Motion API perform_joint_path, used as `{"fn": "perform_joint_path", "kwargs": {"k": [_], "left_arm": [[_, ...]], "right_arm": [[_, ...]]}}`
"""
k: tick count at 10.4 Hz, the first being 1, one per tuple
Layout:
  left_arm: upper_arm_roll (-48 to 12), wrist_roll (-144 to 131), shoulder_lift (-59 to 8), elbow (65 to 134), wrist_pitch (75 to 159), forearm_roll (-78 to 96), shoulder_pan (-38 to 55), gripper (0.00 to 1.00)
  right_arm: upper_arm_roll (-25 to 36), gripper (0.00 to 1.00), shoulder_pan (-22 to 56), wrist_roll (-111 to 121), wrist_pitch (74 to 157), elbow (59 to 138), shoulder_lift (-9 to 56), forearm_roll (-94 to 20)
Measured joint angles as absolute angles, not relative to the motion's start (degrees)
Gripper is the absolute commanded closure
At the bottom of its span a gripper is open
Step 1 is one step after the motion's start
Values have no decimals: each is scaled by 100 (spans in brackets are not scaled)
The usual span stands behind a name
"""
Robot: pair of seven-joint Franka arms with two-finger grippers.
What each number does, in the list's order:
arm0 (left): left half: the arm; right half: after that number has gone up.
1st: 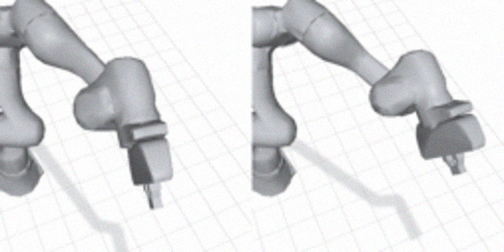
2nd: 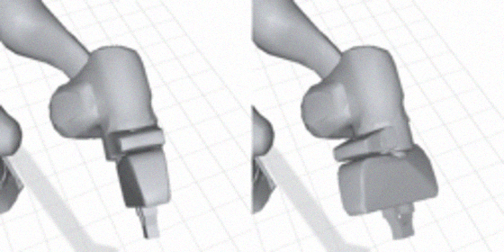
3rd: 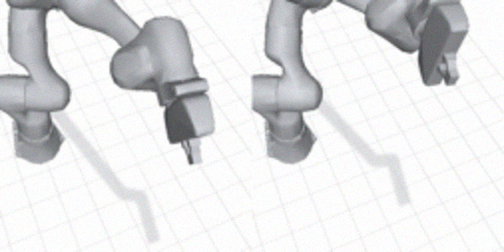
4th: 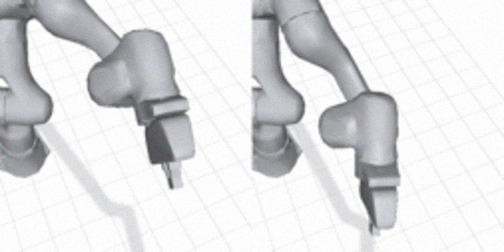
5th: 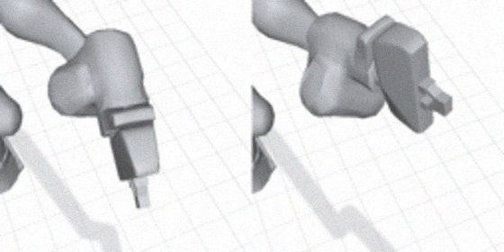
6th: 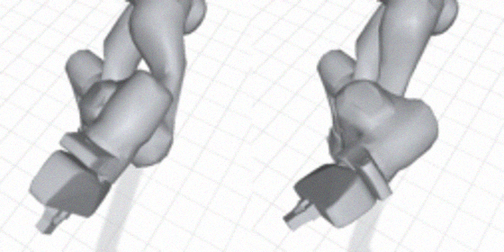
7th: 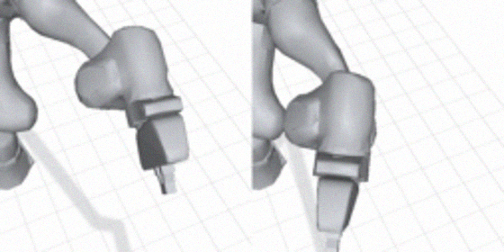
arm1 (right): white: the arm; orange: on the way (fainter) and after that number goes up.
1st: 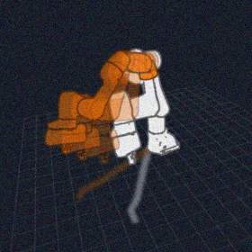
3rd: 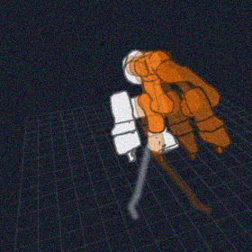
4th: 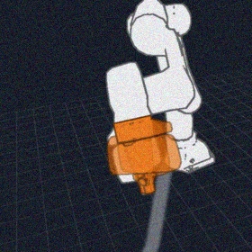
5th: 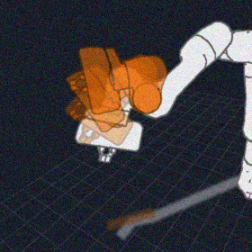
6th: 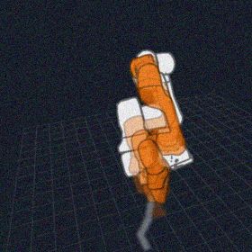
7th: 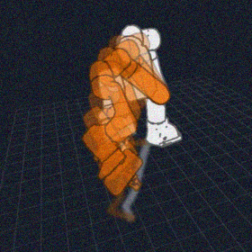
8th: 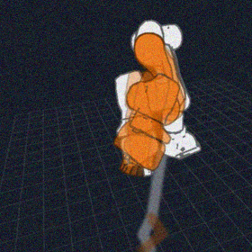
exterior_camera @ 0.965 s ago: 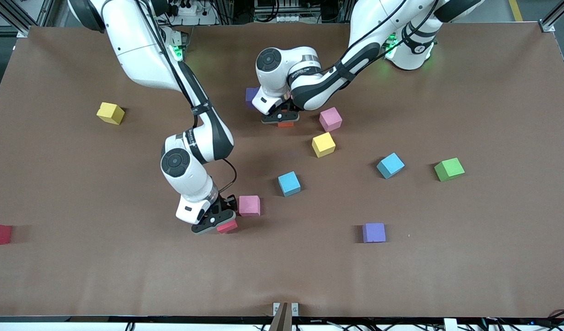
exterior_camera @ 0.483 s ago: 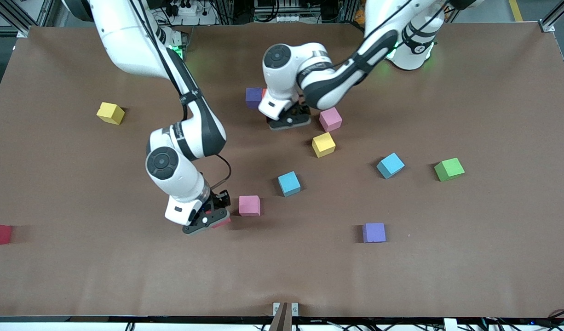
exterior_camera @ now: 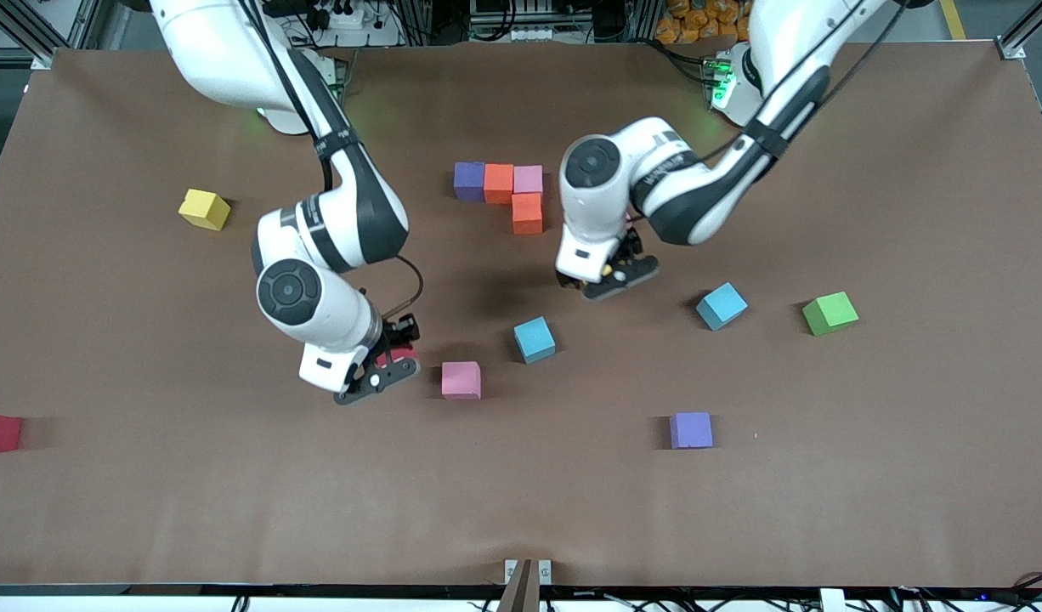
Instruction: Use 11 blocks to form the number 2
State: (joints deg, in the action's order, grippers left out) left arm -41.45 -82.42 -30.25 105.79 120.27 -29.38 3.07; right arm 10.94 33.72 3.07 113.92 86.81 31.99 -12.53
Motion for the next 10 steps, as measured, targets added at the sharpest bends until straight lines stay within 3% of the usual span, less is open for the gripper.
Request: {"fn": "perform_joint_path", "kwargs": {"k": [4,10], "left_arm": [[-4153,-8470,-3039,10974,12308,-2938,188,0],[-4168,-8749,-3094,11397,13001,-2938,218,0]], "right_arm": [[758,100,3756,-1384,11118,9182,2819,-1253],[-16,100,3986,-3498,12392,10258,2686,-1253]]}}
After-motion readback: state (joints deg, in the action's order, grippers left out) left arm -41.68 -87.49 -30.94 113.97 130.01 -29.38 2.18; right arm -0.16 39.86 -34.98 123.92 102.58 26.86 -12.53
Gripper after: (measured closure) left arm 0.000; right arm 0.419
